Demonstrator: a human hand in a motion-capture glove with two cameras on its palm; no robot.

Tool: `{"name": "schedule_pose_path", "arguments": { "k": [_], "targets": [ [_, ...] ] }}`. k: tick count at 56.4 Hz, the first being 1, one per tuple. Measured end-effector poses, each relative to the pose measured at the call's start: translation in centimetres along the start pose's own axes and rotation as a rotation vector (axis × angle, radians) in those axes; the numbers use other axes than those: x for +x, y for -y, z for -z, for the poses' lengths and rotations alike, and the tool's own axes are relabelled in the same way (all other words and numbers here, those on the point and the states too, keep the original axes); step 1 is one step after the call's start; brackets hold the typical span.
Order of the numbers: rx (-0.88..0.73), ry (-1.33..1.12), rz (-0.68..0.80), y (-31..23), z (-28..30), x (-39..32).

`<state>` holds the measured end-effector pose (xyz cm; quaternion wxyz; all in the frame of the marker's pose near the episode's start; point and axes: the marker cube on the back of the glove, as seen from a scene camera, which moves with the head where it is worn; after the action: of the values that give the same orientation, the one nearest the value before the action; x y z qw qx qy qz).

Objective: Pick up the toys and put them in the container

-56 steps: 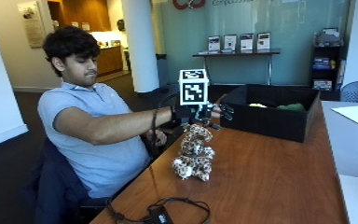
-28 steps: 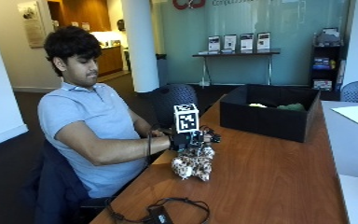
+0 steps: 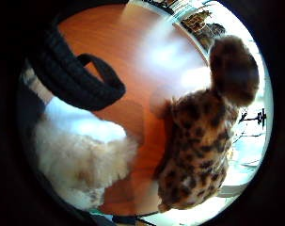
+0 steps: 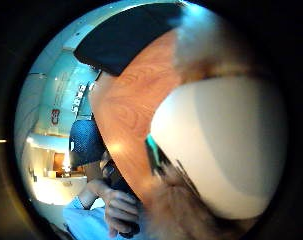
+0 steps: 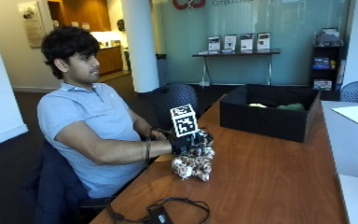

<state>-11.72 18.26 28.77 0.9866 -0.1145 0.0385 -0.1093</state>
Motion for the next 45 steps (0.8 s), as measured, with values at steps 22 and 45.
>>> {"name": "schedule_pose_path", "arguments": {
  "k": [22, 45],
  "targets": [
    [0.112, -0.005, 0.100, 1.6, 1.1, -1.0],
    [0.238, -0.075, 0.149, 12.3, 15.6, -6.9]
  ]
}}
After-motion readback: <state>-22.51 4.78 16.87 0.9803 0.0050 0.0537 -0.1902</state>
